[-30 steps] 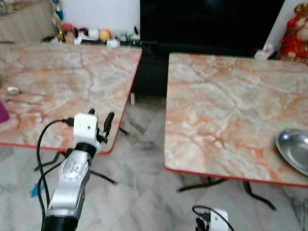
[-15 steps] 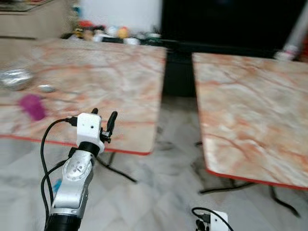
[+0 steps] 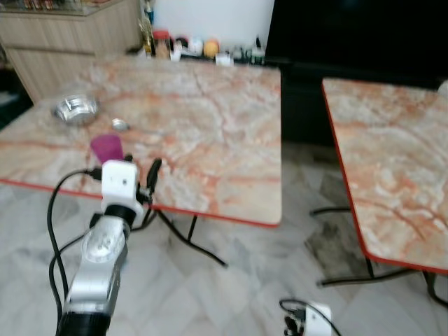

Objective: Setting the table

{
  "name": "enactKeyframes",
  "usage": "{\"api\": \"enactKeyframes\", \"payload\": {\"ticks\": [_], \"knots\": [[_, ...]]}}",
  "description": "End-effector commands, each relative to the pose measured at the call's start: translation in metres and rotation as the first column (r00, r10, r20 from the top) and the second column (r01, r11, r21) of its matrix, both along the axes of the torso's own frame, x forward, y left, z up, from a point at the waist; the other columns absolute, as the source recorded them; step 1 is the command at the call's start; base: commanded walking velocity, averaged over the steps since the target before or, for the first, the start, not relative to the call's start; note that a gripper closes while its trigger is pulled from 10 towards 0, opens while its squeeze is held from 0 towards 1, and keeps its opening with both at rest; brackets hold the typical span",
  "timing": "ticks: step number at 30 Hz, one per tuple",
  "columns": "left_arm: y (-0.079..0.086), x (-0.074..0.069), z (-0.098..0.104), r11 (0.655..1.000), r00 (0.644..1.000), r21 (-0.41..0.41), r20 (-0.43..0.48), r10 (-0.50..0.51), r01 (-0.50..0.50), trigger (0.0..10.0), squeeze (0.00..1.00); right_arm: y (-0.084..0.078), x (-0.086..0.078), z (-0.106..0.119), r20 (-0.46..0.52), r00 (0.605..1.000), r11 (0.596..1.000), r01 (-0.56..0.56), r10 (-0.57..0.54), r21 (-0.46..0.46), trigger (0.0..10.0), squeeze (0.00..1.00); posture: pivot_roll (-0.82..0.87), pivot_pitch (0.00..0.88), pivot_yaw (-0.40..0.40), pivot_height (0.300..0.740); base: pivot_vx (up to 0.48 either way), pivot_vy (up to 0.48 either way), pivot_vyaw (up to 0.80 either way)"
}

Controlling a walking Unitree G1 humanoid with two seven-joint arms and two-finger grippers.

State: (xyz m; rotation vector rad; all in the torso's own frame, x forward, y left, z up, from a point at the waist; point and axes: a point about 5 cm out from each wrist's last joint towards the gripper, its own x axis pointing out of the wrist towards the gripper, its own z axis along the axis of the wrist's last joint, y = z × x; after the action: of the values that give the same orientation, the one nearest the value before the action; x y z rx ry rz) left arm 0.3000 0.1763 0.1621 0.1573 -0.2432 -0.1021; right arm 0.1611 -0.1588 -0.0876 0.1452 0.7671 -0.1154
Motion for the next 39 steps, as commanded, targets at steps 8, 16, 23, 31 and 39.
{"api": "enactKeyframes", "payload": {"ticks": [8,16,23,31,39], "knots": [[-0.0089,0.0011,0.0062,1.000,0.999,-0.003,0.023,-0.030,0.030,10.0,0.00,-0.0090,-0.0051,-0.0011,-0.005,1.000,1.000,0.020,-0.020,-0.020,10.0,0.00,0.14,0.000,-0.032,0.740,0.000,0.360,0.00],[-0.0079,0.0019,0.0079,1.000,0.999,-0.003,0.027,-0.027,0.027,10.0,0.00,-0.0076,-0.0052,-0.0010,-0.001,1.000,1.000,0.003,-0.003,-0.022,10.0,0.00,0.14,0.000,-0.032,0.740,0.000,0.360,0.00],[-0.0068,0.0024,0.0095,1.000,0.999,0.001,0.034,-0.025,0.025,10.0,0.00,-0.0070,-0.0050,-0.0009,-0.001,1.000,1.000,0.002,-0.002,-0.020,10.0,0.00,0.14,0.000,-0.029,0.740,0.000,0.357,0.00],[-0.0057,0.0025,0.0099,1.000,0.999,0.002,0.035,-0.024,0.024,10.0,0.00,-0.0068,-0.0056,-0.0013,-0.003,1.000,1.000,0.001,-0.001,-0.020,10.0,0.00,0.14,0.000,-0.027,0.740,0.000,0.360,0.00],[-0.0055,0.0029,0.0084,1.000,0.999,0.000,0.028,-0.024,0.024,10.0,0.00,-0.0076,-0.0056,-0.0013,-0.006,1.000,1.000,0.002,-0.002,-0.023,10.0,0.00,0.14,0.000,-0.031,0.740,0.000,0.359,0.00]]}}
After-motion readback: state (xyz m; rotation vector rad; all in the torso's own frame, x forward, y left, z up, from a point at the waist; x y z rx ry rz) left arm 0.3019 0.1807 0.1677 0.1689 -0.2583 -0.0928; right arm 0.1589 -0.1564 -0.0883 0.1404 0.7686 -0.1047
